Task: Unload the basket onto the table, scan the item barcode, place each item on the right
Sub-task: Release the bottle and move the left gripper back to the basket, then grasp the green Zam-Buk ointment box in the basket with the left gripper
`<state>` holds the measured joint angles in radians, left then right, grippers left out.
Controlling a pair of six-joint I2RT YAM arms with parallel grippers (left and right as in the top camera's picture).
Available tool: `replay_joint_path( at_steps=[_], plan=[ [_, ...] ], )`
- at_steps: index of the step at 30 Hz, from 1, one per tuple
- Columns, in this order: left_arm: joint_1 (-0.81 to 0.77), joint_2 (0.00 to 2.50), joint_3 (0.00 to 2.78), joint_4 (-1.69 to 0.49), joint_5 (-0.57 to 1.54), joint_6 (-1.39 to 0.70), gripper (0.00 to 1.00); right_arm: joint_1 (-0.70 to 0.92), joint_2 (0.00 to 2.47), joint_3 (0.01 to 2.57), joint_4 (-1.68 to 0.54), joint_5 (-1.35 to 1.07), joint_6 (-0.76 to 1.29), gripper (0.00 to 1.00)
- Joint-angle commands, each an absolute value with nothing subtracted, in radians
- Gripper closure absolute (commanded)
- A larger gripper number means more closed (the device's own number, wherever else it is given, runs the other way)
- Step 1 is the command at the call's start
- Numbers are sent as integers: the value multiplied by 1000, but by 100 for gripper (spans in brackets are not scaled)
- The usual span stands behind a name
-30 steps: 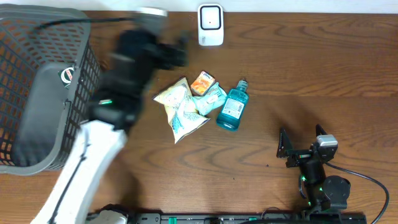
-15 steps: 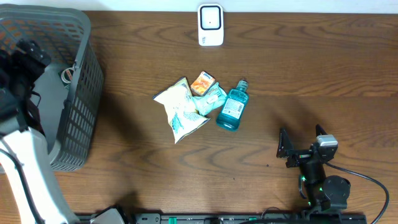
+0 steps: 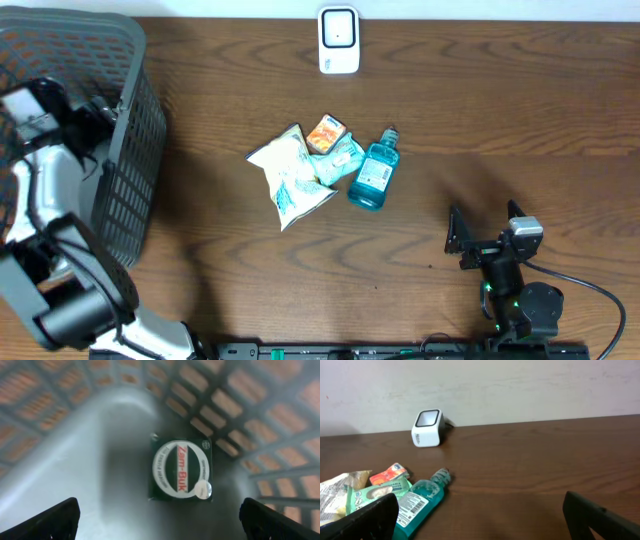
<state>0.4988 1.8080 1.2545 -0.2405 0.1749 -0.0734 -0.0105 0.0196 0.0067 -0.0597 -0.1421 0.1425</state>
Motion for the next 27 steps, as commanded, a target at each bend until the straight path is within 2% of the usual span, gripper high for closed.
replay_joint_path(
  at_steps=[1, 5, 27],
  plan=[
    [465, 1858, 1265, -213, 139, 7, 2, -4, 21, 6, -64, -144, 152, 1],
    [428, 1905, 1265, -159, 7, 7, 2, -4, 21, 6, -64, -144, 152, 1],
    [391, 2085, 1265, 21, 7, -5, 2, -4, 21, 6, -64, -144, 152, 1]
  ],
)
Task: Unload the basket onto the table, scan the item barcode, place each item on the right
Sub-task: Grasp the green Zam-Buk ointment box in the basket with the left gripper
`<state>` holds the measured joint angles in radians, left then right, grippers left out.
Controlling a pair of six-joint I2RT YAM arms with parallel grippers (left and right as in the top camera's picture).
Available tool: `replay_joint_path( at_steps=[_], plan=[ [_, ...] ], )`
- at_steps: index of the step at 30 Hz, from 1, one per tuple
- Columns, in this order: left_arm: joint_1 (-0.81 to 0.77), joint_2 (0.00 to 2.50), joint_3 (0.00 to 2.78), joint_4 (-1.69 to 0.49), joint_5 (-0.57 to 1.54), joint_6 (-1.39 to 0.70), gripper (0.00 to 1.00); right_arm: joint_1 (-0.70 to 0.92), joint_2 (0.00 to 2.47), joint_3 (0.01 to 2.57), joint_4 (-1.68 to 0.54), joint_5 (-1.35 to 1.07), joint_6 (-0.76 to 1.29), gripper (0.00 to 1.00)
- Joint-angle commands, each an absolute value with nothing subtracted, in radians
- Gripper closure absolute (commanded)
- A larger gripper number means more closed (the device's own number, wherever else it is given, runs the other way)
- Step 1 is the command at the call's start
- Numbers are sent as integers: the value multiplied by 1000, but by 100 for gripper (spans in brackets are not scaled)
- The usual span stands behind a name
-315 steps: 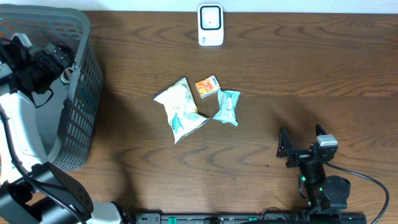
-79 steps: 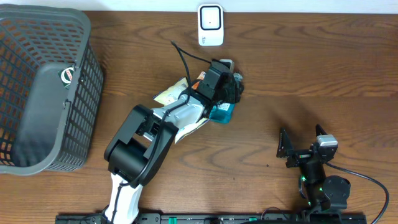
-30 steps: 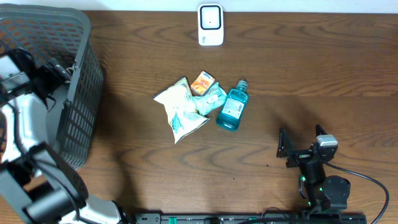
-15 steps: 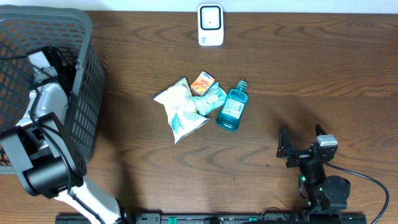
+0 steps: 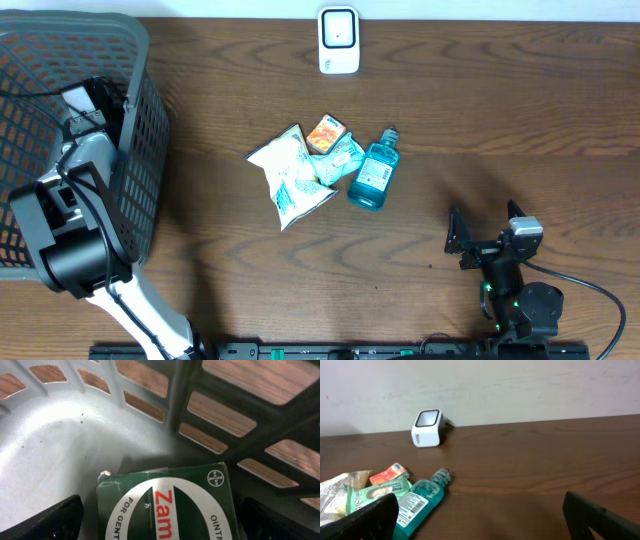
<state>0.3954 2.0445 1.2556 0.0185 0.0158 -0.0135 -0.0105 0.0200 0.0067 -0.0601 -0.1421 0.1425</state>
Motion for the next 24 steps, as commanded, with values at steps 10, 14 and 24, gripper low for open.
replay_joint_path(
  at_steps=[10, 14, 24],
  plan=[
    [391, 2105, 1264, 49, 7, -4, 2, -4, 21, 6, -64, -144, 152, 1],
    [391, 2125, 1264, 75, 7, -55, 2, -4, 21, 6, -64, -144, 152, 1],
    [420, 2180, 1264, 8, -152, -87, 6, -4, 21, 6, -64, -144, 152, 1]
  ],
)
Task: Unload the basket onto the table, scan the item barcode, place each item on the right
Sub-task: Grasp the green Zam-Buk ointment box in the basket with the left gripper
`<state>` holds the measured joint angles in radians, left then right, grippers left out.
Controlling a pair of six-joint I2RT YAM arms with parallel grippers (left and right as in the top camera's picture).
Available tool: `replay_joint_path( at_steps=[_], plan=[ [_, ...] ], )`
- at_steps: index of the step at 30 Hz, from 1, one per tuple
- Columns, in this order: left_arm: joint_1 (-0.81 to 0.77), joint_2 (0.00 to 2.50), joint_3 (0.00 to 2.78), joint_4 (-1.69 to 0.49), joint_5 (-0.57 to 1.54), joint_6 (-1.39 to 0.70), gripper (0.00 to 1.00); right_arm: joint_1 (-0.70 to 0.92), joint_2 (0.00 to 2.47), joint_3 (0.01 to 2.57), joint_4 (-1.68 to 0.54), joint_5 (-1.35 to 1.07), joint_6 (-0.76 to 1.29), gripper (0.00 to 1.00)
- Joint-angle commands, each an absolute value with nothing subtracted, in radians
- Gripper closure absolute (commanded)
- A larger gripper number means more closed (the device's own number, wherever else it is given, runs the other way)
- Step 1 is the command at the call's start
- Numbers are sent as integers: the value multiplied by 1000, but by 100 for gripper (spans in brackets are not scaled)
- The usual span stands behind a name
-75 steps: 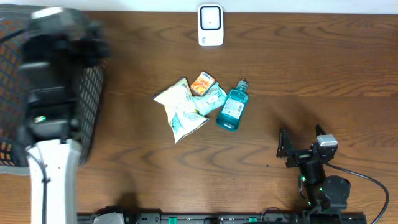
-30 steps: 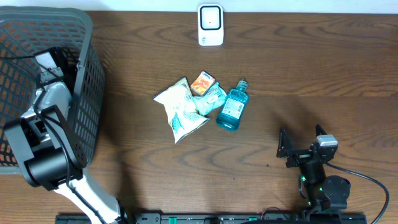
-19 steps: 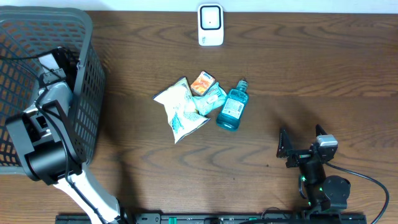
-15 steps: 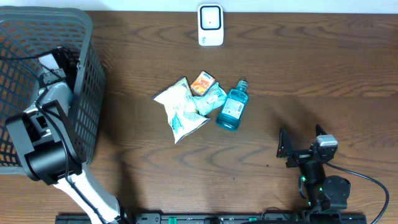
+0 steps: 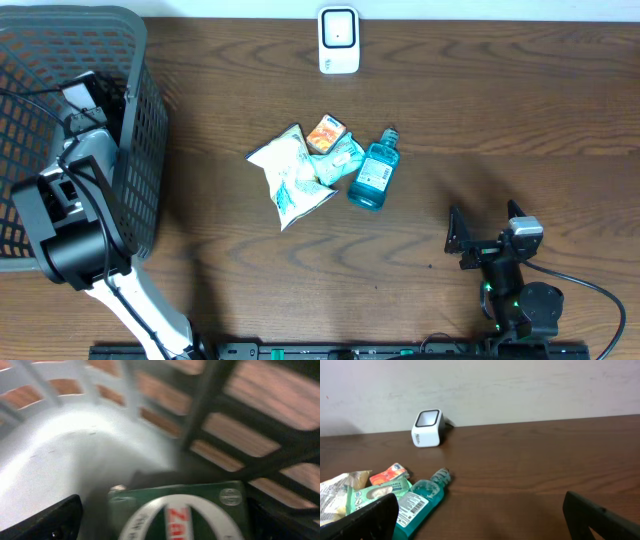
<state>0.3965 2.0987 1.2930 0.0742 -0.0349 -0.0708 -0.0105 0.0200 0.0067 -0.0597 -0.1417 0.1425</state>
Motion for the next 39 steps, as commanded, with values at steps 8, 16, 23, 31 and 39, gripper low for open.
replay_joint_path(
  at_steps=[8, 16, 23, 31, 39],
  plan=[
    [507, 2152, 1265, -89, -138, -154, 33, -4, 21, 6, -64, -144, 152, 1],
    [535, 2038, 1265, -127, -89, -183, 39, -4, 21, 6, -64, -144, 152, 1],
    [535, 1803, 1264, -163, -85, -233, 42, -4, 21, 6, -64, -144, 152, 1],
    [535, 1462, 1265, -176, 135, -358, 42, -4, 21, 6, -64, -144, 152, 1],
    [441, 1271, 1264, -167, 506, -557, 42, -4, 21, 6, -64, -144, 152, 1]
  ],
)
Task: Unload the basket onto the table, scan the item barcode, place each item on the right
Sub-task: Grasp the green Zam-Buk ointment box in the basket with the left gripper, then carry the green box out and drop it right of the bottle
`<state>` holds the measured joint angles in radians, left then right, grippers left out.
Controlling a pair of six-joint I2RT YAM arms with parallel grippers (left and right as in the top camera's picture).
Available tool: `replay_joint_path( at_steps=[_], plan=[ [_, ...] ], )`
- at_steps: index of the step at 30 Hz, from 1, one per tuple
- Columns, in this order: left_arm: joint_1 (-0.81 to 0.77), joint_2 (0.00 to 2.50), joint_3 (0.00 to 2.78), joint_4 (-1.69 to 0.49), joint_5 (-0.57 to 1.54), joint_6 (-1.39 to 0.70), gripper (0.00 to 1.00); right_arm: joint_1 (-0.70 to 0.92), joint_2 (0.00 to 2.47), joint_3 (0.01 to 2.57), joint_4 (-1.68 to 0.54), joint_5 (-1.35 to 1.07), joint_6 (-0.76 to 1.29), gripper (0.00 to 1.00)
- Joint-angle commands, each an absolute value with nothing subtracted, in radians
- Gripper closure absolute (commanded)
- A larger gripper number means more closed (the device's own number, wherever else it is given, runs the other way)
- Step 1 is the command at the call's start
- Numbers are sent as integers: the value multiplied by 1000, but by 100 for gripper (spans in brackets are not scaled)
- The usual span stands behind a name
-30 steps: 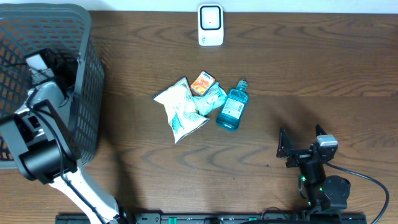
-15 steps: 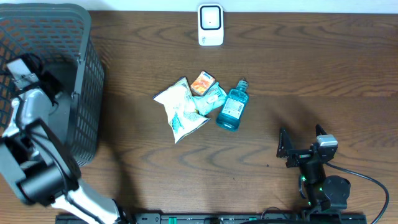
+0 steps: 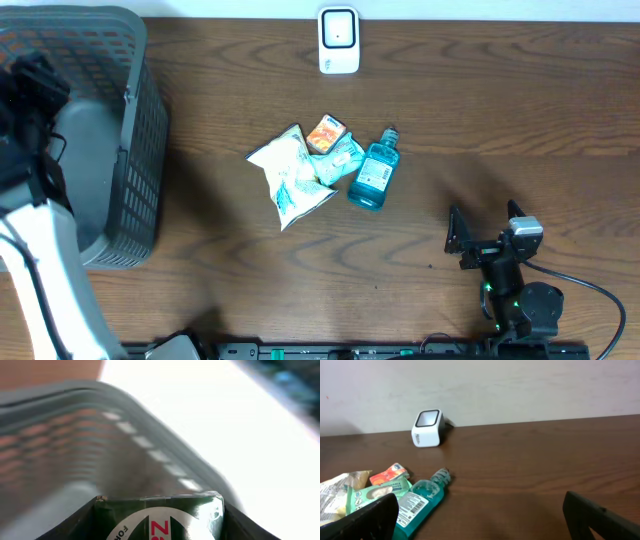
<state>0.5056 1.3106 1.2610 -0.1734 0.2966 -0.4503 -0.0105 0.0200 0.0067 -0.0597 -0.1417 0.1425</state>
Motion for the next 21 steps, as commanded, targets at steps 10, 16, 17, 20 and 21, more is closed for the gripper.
replay_joint_path(
  at_steps=[10, 16, 17, 20, 21],
  plan=[
    [-111, 1320, 1264, -171, 485, -553, 42, -4, 21, 6, -64, -144, 152, 1],
    [-431, 1482, 1264, -170, 260, -497, 42, -4, 21, 6, -64, -144, 152, 1],
    [-471, 1517, 1264, -165, 228, -491, 42, -4, 21, 6, -64, -144, 152, 1],
    [-591, 1656, 1264, -90, 190, -491, 42, -4, 21, 6, -64, -144, 152, 1],
    [-608, 1681, 1264, -67, 190, -491, 42, -4, 21, 6, -64, -144, 152, 1]
  ],
)
